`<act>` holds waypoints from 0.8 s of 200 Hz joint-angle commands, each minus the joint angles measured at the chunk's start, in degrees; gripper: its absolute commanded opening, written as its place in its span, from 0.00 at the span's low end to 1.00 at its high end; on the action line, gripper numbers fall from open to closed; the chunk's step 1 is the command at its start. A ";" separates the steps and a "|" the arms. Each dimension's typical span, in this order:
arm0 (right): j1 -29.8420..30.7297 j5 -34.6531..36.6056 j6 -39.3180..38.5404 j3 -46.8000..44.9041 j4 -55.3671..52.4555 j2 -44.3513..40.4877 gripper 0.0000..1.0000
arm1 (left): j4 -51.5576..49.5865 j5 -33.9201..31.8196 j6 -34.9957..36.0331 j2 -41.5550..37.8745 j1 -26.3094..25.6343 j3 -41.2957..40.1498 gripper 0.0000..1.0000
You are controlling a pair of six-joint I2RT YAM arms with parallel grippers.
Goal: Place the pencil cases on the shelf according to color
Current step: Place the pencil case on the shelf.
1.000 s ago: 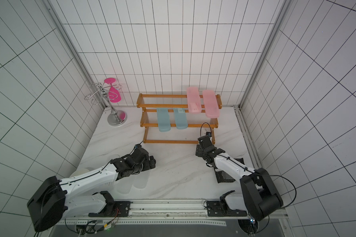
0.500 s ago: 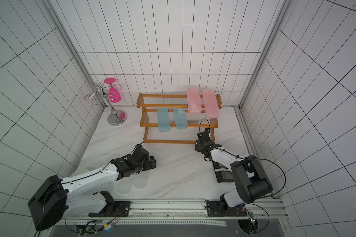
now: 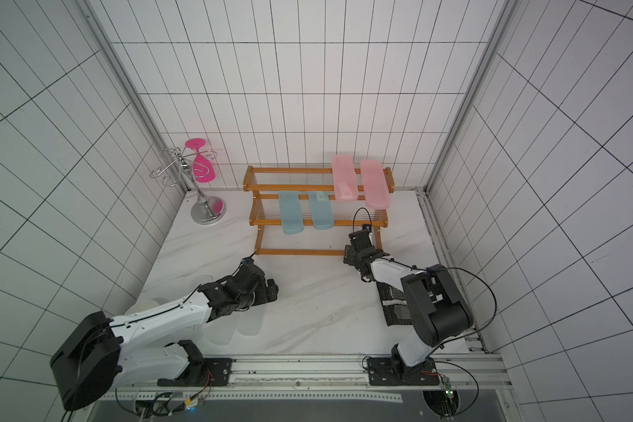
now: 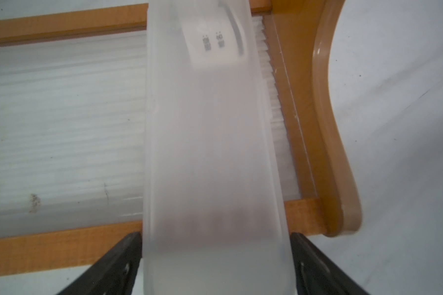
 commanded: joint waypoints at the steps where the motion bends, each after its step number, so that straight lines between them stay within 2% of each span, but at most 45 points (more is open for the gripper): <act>1: -0.95 0.64 -0.16 2.91 0.63 -0.64 0.99 | 0.20 1.49 -0.33 1.59 -0.28 -0.57 0.98; 39: -0.98 -0.70 1.60 2.21 -4.72 -6.86 0.99 | -1.75 0.83 -1.94 0.54 -1.65 -0.73 0.98; 100: 0.97 -5.56 8.52 -3.02 -16.16 -23.48 0.99 | -3.02 -0.35 -5.20 2.03 -5.41 -2.00 0.98; 133: 4.35 -5.00 10.76 -5.89 -23.03 -33.75 0.99 | -9.84 -7.49 -9.21 -0.85 -11.00 -0.41 0.98; 160: 8.19 -5.31 12.91 -8.42 -26.17 -39.65 0.99 | -18.51 -17.28 -11.75 -5.88 -10.60 -0.08 0.98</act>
